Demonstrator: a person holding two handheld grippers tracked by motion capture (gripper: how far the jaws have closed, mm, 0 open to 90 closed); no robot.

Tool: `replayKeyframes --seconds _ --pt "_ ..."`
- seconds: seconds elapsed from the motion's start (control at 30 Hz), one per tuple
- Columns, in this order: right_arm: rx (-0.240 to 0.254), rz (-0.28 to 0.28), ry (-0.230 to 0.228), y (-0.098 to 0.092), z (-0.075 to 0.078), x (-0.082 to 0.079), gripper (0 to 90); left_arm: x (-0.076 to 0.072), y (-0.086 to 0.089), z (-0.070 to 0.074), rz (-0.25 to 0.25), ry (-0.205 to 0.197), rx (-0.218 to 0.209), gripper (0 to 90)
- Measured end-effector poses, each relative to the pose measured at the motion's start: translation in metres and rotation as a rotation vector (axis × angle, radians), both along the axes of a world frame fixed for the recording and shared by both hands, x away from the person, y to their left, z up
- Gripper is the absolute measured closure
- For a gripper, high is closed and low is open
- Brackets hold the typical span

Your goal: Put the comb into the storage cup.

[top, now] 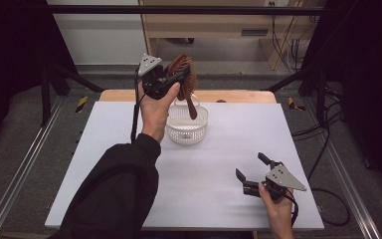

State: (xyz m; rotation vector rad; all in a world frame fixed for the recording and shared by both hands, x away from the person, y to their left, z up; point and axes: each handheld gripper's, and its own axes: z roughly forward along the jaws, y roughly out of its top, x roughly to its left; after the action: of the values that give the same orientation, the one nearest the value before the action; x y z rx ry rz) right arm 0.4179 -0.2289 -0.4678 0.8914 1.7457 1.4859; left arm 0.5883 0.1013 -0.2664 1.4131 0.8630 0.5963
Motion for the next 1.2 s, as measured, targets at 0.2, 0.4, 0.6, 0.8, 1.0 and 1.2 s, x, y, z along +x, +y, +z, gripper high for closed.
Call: replayKeyframes --seconds 0.2,0.4,0.6,0.8,1.0,1.2 --pt "-0.002 0.020 0.000 0.005 0.001 -0.003 6.6 -0.002 -0.005 -0.005 0.003 -0.009 0.049 51.0" --pt "0.025 0.006 0.015 0.003 -0.001 -0.002 6.1 -0.001 -0.008 -0.013 0.009 0.000 0.064 50.9" --pt "0.013 0.020 0.021 0.005 -0.002 -0.001 5.6 0.002 -0.013 -0.020 0.015 0.005 0.064 50.9" --pt "0.024 0.010 0.029 0.007 -0.002 0.001 5.5 0.000 -0.020 -0.029 0.003 -0.007 0.093 50.6" --pt "0.022 0.011 0.029 0.007 -0.002 0.000 5.5 0.000 -0.025 -0.043 -0.005 0.009 0.081 50.6" --pt "0.016 0.012 0.033 0.008 -0.003 0.001 5.8 0.004 -0.027 -0.055 -0.001 0.019 0.074 50.4"
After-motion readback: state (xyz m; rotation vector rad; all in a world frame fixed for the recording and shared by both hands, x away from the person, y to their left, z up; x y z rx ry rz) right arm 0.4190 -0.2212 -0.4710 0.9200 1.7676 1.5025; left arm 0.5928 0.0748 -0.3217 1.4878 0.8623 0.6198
